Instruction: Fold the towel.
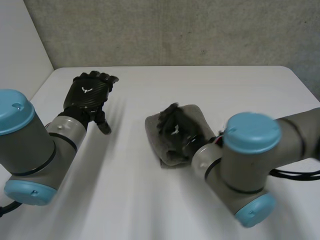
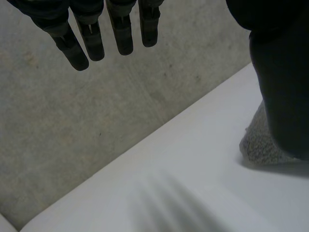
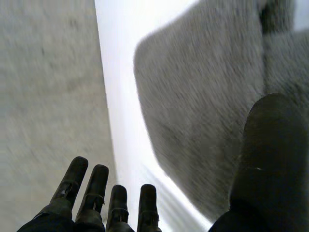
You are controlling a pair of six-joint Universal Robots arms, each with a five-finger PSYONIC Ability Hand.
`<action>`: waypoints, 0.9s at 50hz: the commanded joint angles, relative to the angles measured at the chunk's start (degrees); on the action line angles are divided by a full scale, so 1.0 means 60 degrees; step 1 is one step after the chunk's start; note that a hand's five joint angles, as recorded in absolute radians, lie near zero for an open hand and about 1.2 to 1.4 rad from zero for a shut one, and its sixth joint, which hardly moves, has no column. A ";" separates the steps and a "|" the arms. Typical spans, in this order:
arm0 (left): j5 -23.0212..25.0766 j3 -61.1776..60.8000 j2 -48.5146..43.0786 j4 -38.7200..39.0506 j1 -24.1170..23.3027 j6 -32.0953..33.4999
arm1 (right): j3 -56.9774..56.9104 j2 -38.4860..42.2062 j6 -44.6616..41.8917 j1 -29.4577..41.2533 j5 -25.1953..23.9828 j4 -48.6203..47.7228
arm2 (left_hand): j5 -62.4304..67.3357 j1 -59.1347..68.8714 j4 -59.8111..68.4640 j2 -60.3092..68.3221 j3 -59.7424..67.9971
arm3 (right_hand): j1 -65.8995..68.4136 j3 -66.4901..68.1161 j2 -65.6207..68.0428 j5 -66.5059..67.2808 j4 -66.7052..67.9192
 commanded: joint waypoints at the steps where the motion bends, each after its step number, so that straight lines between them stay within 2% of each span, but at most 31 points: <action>1: -0.0028 0.0598 -0.0035 -0.0014 -0.0421 -0.0160 | 0.0325 -0.1152 0.3024 -0.1154 0.0023 0.0194 | -0.2070 -0.0886 -0.0827 -0.0758 -0.0610 | -0.0520 -0.0594 -0.0607 -0.0553 -0.0711; 2: -0.0028 0.0600 -0.0035 -0.0014 -0.0422 -0.0161 | 0.0326 -0.1154 0.3030 -0.1157 0.0023 0.0194 | -0.2070 -0.0886 -0.0827 -0.0758 -0.0610 | -0.0520 -0.0594 -0.0607 -0.0553 -0.0711; 4: -0.0028 0.0949 -0.0123 -0.0087 -0.0641 -0.0525 | 0.0355 -0.1460 0.4109 -0.1594 -0.0006 0.0427 | -0.2070 -0.0886 -0.0827 -0.0758 -0.0610 | -0.0520 -0.0594 -0.0607 -0.0553 -0.0711; 7: -0.0028 0.1156 -0.0167 -0.0117 -0.0730 -0.0776 | 0.0297 -0.1520 0.4524 -0.1801 -0.0065 0.0663 | -0.2070 -0.0886 -0.0827 -0.0758 -0.0610 | -0.0520 -0.0594 -0.0607 -0.0553 -0.0711; 13: 0.0001 0.2255 -0.1324 -0.0849 -0.1447 -0.1567 | -0.0114 -0.1432 0.5403 -0.2343 -0.0754 0.1762 | -0.2042 -0.0858 -0.0799 -0.0730 -0.0582 | -0.0520 -0.0594 -0.0607 -0.0553 -0.0711; 15: -0.0014 0.3013 -0.2199 -0.1549 -0.1885 -0.1801 | -0.0347 -0.1025 0.5738 -0.2489 -0.1176 0.2156 | -0.2014 -0.0830 -0.0772 -0.0702 -0.0554 | -0.0520 -0.0594 -0.0607 -0.0553 -0.0711; 21: -0.0175 0.4145 -0.3492 -0.2329 -0.2297 -0.1963 | -0.0948 -0.0041 0.6487 -0.2622 -0.1457 0.2524 | -0.1986 -0.0802 -0.0743 -0.0674 -0.0526 | -0.0520 -0.0594 -0.0607 -0.0553 -0.0711; 23: -0.0554 0.4844 -0.4221 -0.2475 -0.2545 -0.1977 | -0.1240 0.0455 0.6837 -0.2622 -0.1544 0.2655 | -0.1986 -0.0802 -0.0743 -0.0674 -0.0526 | -0.0520 -0.0594 -0.0607 -0.0553 -0.0711; 31: -0.1229 0.6062 -0.5512 -0.2694 -0.2722 -0.1919 | -0.1797 0.1336 0.6956 -0.2621 -0.1515 0.2670 | -0.2014 -0.0830 -0.0771 -0.0702 -0.0554 | -0.0520 -0.0594 -0.0607 -0.0553 -0.0711; 45: -0.1317 0.6064 -0.5515 -0.3163 -0.2751 -0.1948 | -0.1886 0.1293 0.6985 -0.2797 -0.1486 0.2728 | -0.1986 -0.0802 -0.0744 -0.0674 -0.0526 | -0.0520 -0.0594 -0.0607 -0.0553 -0.0711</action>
